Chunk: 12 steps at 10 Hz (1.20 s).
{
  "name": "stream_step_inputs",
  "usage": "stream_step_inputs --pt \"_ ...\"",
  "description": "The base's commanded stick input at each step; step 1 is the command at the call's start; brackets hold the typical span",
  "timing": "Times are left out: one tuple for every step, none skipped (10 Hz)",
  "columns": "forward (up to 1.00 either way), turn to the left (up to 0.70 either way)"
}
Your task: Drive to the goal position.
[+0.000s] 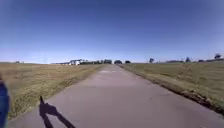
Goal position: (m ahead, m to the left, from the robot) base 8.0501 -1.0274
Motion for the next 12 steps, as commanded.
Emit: stream_step_inputs --pt "0.70 0.00" --pt "0.70 0.00" --pt "0.70 0.00" --pt "0.70 0.00" --pt "0.70 0.00" --pt "0.70 0.00" --pt "0.70 0.00" --pt "0.70 0.00" --pt "0.70 0.00" --pt "0.70 0.00" --pt "0.70 0.00" --pt "0.70 0.00"
